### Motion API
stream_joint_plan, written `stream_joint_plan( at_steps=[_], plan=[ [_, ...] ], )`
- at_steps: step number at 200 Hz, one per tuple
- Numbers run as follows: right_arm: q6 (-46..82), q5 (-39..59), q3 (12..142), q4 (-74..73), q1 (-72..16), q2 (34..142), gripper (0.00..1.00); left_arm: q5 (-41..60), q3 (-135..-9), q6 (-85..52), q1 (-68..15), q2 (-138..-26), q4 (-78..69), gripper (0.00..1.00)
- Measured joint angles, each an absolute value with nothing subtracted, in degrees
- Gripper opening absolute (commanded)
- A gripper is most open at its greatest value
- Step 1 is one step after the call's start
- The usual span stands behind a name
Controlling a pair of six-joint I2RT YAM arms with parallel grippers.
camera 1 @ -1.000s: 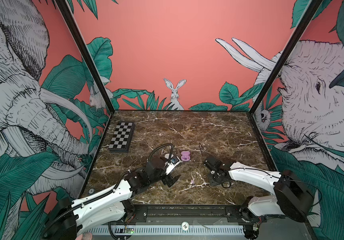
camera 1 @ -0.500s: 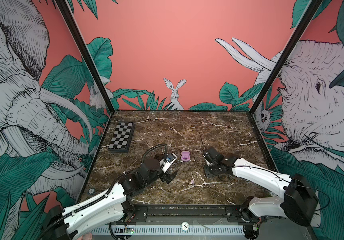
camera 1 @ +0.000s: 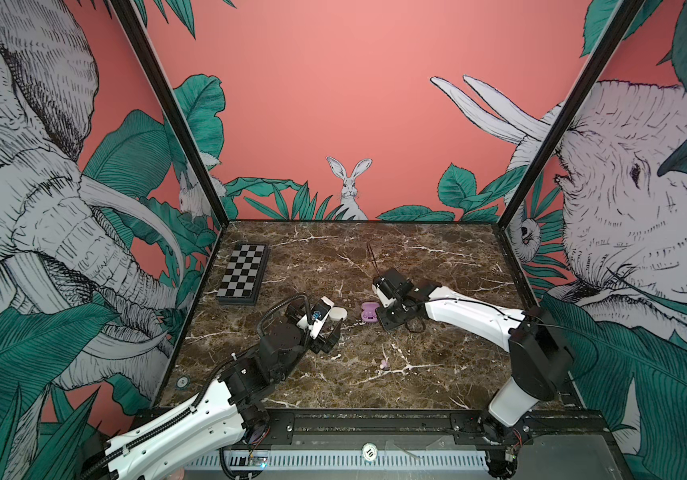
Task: Insert the wireless bluetooth earbuds into the charging case
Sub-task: 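Lift and carry the pink earbud with the right gripper to the case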
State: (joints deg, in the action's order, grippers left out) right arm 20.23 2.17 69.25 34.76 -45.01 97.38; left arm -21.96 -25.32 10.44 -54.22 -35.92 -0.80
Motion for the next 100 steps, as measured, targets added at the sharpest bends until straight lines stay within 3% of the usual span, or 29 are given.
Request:
stream_joint_plan(
  at_steps=[100],
  plan=[
    [14.4, 1.7, 76.6, 34.9, -45.0, 106.1, 0.11, -21.7, -25.3, 11.3, -54.2, -35.9, -0.8, 0.99]
  ],
)
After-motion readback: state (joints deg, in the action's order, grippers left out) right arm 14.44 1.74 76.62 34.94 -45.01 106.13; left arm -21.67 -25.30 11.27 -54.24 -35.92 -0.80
